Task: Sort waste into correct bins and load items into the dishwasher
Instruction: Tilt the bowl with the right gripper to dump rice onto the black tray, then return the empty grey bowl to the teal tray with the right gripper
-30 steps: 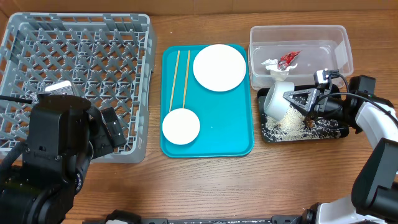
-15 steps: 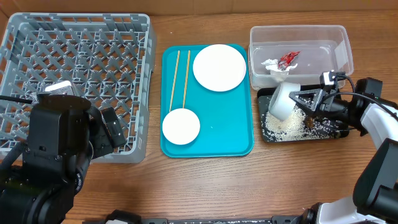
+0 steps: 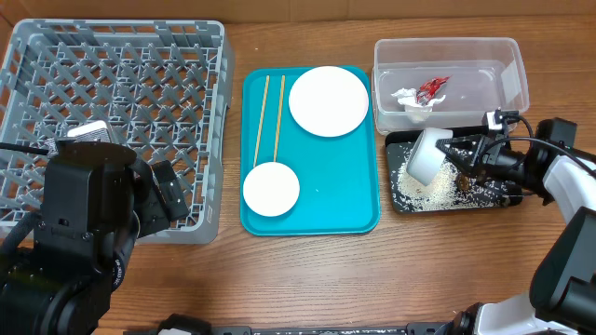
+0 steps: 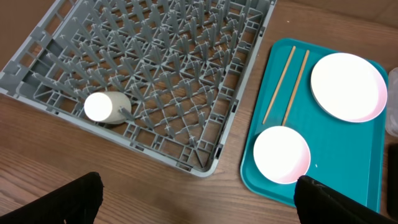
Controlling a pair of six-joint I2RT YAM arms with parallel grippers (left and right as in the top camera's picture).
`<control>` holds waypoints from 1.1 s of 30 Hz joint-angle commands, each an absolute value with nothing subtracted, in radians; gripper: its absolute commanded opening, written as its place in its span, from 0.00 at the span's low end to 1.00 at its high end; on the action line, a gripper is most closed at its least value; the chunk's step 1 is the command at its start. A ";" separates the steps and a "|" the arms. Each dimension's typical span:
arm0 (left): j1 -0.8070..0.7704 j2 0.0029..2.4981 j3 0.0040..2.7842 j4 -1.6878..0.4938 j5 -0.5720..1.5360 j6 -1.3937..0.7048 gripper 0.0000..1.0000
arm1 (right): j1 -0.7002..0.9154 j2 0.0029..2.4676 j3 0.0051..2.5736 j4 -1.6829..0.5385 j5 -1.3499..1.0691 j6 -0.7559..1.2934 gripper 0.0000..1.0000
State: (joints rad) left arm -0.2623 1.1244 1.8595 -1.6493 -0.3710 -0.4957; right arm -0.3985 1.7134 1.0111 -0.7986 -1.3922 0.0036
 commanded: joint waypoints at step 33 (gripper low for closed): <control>-0.269 1.126 1.861 -1.645 -0.365 -0.509 1.00 | 0.197 1.497 1.316 -1.105 -0.439 0.062 0.04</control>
